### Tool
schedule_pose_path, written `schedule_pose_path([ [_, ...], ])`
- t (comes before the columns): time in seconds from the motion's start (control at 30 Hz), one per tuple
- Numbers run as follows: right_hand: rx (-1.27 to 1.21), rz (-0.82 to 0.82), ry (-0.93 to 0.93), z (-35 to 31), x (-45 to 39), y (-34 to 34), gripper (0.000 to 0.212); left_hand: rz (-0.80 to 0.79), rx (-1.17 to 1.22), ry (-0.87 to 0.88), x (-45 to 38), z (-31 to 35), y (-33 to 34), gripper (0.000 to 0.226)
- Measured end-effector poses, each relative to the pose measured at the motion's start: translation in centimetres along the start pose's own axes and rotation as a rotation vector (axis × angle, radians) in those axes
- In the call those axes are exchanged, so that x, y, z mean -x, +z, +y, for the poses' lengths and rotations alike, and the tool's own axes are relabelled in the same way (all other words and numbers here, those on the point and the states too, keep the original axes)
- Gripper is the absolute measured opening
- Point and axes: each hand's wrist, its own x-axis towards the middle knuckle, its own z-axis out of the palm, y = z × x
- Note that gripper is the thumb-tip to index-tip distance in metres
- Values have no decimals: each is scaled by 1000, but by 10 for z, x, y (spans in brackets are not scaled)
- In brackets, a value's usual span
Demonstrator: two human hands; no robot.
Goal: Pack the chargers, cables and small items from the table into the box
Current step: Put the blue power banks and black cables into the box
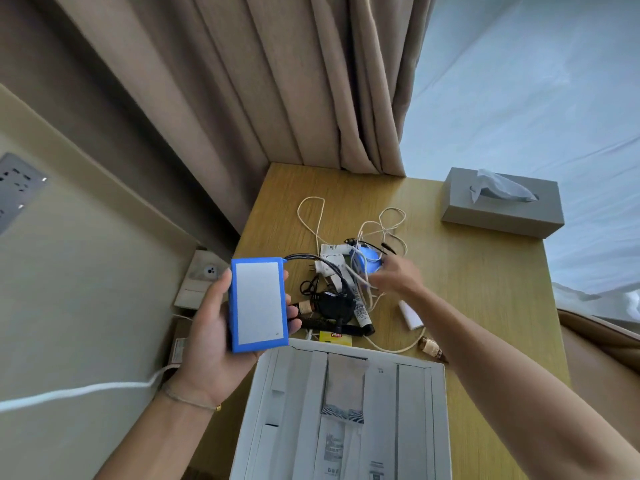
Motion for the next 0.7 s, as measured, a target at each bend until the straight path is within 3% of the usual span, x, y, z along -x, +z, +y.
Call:
schedule_pose_path([
  [0.13, -482, -73, 41, 15, 12, -29, 37, 3, -3, -38, 1, -8, -6, 62],
  [0.33, -687, -110, 92, 32, 44, -61, 58, 4, -33, -87, -2, -21, -14, 60],
  [0.5, -1002, -301, 38, 42, 72, -81, 39, -4, -67, -136, 1, -28, -18, 57],
  [0.63, -1204, -450, -35, 49, 90, -85, 65, -39, -76, -170, 5, -31, -20, 56],
  [0.7, -1255, -455, -51, 47, 95, -79, 66, -51, -77, -182, 6, -33, -21, 56],
])
